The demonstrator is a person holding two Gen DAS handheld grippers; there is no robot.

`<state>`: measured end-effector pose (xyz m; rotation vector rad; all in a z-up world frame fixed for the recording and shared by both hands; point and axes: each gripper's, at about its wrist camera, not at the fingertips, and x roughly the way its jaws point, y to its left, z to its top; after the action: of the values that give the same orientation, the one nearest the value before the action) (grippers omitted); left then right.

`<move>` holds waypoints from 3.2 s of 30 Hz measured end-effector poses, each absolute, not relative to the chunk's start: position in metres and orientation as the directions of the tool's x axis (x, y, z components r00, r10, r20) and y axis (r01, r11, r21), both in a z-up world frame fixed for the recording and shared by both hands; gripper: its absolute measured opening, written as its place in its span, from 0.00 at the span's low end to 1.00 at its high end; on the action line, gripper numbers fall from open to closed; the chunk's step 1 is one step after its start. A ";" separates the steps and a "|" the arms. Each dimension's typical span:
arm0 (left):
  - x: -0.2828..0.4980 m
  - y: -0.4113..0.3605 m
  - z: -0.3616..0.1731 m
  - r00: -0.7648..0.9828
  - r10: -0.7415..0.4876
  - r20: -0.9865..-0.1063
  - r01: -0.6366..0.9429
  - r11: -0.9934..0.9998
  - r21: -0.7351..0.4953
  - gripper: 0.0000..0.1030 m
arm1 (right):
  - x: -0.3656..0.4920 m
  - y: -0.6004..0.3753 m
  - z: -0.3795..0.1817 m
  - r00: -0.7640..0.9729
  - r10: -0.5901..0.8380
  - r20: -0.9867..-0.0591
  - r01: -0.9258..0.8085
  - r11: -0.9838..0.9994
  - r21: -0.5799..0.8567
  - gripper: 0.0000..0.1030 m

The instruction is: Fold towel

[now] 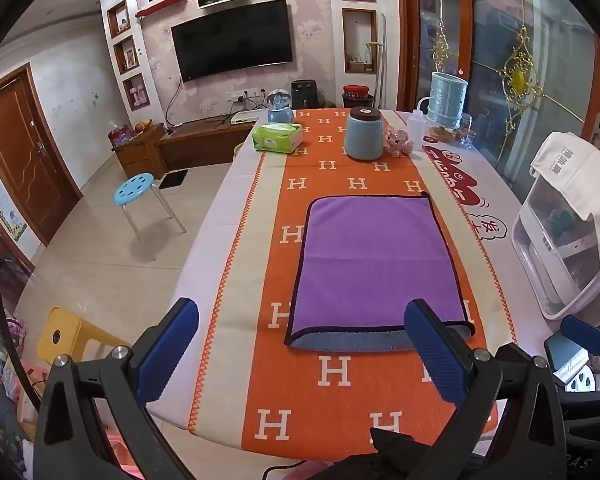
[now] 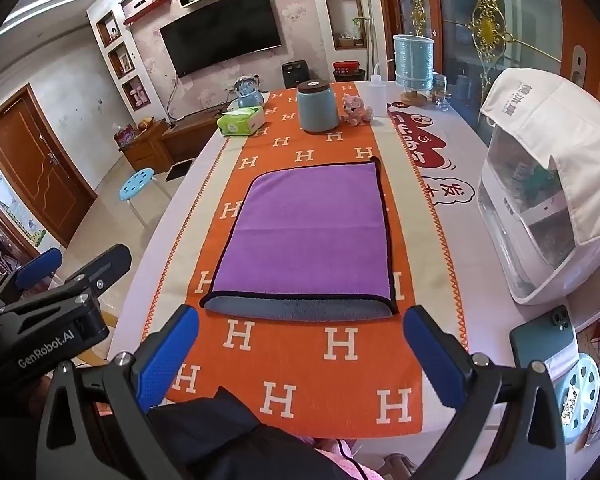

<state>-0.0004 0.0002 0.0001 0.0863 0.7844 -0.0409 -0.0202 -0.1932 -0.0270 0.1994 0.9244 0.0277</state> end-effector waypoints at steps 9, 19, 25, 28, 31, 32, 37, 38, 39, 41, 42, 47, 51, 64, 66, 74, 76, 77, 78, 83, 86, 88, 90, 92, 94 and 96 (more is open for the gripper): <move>-0.004 0.001 0.001 0.698 -0.005 -0.716 0.073 0.995 0.065 0.99 | -0.018 -0.194 -0.027 0.597 0.107 -0.795 0.066 0.981 0.182 0.99; 0.003 -0.005 -0.004 0.689 -0.003 -0.724 0.076 0.995 0.068 0.99 | -0.014 -0.198 -0.033 0.584 0.110 -0.805 0.072 0.980 0.187 0.99; 0.008 -0.010 -0.007 0.684 -0.008 -0.729 0.080 0.995 0.064 0.99 | -0.008 -0.196 -0.035 0.571 0.104 -0.815 0.076 0.981 0.179 0.99; 0.013 -0.009 -0.012 0.677 -0.016 -0.736 0.083 0.995 0.054 0.99 | -0.008 -0.197 -0.036 0.562 0.103 -0.821 0.080 0.981 0.178 0.99; 0.014 -0.009 -0.016 0.672 -0.022 -0.740 0.083 0.996 0.045 0.99 | -0.007 -0.198 -0.038 0.554 0.098 -0.826 0.084 0.981 0.173 0.99; 0.014 -0.008 -0.016 0.671 -0.026 -0.741 0.085 0.996 0.041 0.99 | -0.007 -0.198 -0.038 0.552 0.095 -0.829 0.085 0.982 0.170 0.99; 0.015 -0.007 -0.017 0.661 -0.045 -0.749 0.095 0.995 0.025 0.99 | -0.007 -0.198 -0.036 0.547 0.083 -0.833 0.096 0.982 0.161 0.99; 0.014 -0.006 -0.016 0.660 -0.047 -0.750 0.097 0.995 0.023 0.99 | -0.006 -0.198 -0.037 0.546 0.082 -0.834 0.100 0.982 0.162 0.99; 0.014 -0.005 -0.017 0.657 -0.050 -0.752 0.098 0.995 0.020 0.99 | -0.006 -0.198 -0.037 0.543 0.080 -0.836 0.103 0.981 0.161 0.99; 0.014 -0.004 -0.017 0.653 -0.050 -0.756 0.099 0.995 0.020 0.99 | -0.006 -0.199 -0.037 0.539 0.078 -0.839 0.109 0.981 0.161 0.99; 0.014 -0.003 -0.018 0.650 -0.050 -0.758 0.098 0.995 0.019 0.99 | -0.007 -0.199 -0.037 0.538 0.077 -0.840 0.111 0.981 0.162 0.99; 0.018 0.001 -0.019 0.635 -0.055 -0.771 0.107 0.994 0.017 0.99 | -0.009 -0.197 -0.037 0.533 0.065 -0.844 0.128 0.979 0.156 0.99; 0.018 0.006 -0.022 0.622 -0.066 -0.780 0.121 0.993 0.012 0.99 | -0.012 -0.194 -0.038 0.530 0.062 -0.846 0.137 0.978 0.157 0.99; 0.022 0.026 -0.034 0.593 -0.097 -0.800 0.194 0.981 0.024 0.99 | -0.026 -0.173 -0.047 0.536 0.030 -0.844 0.206 0.964 0.166 0.98; 0.024 0.028 -0.035 0.593 -0.102 -0.798 0.207 0.978 0.029 0.99 | -0.029 -0.171 -0.049 0.544 0.023 -0.838 0.221 0.960 0.170 0.98; 0.027 0.029 -0.035 0.601 -0.119 -0.790 0.268 0.961 0.059 0.99 | -0.043 -0.168 -0.052 0.583 -0.023 -0.812 0.279 0.944 0.173 0.98; 0.028 0.029 -0.035 0.601 -0.126 -0.790 0.283 0.957 0.063 0.99 | -0.047 -0.169 -0.054 0.590 -0.031 -0.807 0.295 0.939 0.179 0.98; 0.029 0.030 -0.036 0.600 -0.129 -0.789 0.286 0.956 0.061 0.99 | -0.048 -0.170 -0.054 0.592 -0.037 -0.805 0.303 0.936 0.180 0.98; 0.029 0.031 -0.036 0.597 -0.142 -0.790 0.296 0.954 0.053 0.99 | -0.050 -0.171 -0.055 0.593 -0.043 -0.804 0.313 0.933 0.180 0.98; 0.032 0.034 -0.040 0.578 -0.187 -0.794 0.333 0.943 0.021 0.99 | -0.056 -0.176 -0.059 0.593 -0.067 -0.803 0.336 0.926 0.171 0.97; 0.035 0.033 -0.044 0.559 -0.209 -0.803 0.358 0.934 0.006 0.99 | -0.056 -0.179 -0.062 0.582 -0.074 -0.810 0.340 0.927 0.159 0.94; 0.037 0.031 -0.048 0.544 -0.217 -0.810 0.369 0.930 -0.001 0.99 | -0.056 -0.182 -0.064 0.577 -0.069 -0.814 0.336 0.928 0.159 0.93; 0.039 0.030 -0.053 0.533 -0.217 -0.818 0.374 0.928 -0.003 0.99 | -0.056 -0.183 -0.066 0.573 -0.074 -0.816 0.331 0.932 0.148 0.93; 0.042 0.029 -0.057 0.520 -0.220 -0.825 0.375 0.927 -0.010 0.99 | -0.055 -0.185 -0.067 0.574 -0.073 -0.816 0.318 0.938 0.139 0.92; 0.048 0.028 -0.063 0.499 -0.225 -0.837 0.376 0.926 -0.024 0.99 | -0.053 -0.187 -0.070 0.575 -0.070 -0.815 0.302 0.944 0.131 0.91; 0.052 0.029 -0.067 0.489 -0.222 -0.844 0.378 0.925 -0.024 0.99 | -0.050 -0.189 -0.072 0.575 -0.065 -0.816 0.289 0.949 0.128 0.90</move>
<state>0.0518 0.0285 -0.0670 0.1731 0.9959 -0.3664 -0.0500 -0.1888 -0.0716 0.2593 0.9384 -0.2099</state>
